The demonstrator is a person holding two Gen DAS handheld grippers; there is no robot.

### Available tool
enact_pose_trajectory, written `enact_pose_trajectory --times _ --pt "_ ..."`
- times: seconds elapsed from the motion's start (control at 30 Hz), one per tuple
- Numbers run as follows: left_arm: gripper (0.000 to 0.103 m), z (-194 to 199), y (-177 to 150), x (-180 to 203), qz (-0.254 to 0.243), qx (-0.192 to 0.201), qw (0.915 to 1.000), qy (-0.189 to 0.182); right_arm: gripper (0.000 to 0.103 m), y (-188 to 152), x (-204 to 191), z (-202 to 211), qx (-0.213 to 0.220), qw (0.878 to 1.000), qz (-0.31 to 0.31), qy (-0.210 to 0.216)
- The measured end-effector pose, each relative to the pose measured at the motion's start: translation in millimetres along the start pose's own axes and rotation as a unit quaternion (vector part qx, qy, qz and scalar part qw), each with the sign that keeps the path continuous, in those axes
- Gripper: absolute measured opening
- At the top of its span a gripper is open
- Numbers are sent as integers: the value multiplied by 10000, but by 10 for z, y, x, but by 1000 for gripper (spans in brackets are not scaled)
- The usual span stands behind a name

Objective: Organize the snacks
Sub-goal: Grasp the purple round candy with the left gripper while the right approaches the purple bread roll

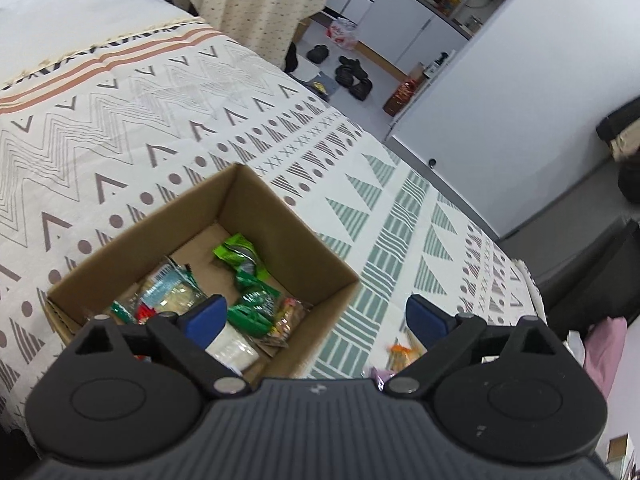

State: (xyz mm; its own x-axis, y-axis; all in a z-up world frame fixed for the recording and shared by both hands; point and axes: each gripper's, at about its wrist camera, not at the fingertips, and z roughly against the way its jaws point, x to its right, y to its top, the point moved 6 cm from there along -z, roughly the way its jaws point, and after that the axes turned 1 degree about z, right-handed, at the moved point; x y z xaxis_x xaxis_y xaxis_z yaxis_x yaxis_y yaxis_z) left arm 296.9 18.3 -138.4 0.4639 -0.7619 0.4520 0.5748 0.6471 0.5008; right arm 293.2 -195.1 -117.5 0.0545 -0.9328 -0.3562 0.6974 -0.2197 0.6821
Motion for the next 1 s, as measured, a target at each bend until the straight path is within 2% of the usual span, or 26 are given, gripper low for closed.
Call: enact_pose_trajectory --times 0.2,0.47,0.63,1.0 --pt "100 -13 -155 176 -365 -3 9993 -30 90 22 255 126 109 9998 -14 -155" --pt "100 -86 -370 331 -640 -136 9978 -138 91 7 610 177 128 9993 -177 -296" --pt "100 -188 -521 442 -819 -337 9958 -250 91 -41 822 140 98 9990 -317 -298" --pt "98 -450 -814 672 -1152 -425 9918 -343 88 -119 1261 -107 10 9983 -582 -104"
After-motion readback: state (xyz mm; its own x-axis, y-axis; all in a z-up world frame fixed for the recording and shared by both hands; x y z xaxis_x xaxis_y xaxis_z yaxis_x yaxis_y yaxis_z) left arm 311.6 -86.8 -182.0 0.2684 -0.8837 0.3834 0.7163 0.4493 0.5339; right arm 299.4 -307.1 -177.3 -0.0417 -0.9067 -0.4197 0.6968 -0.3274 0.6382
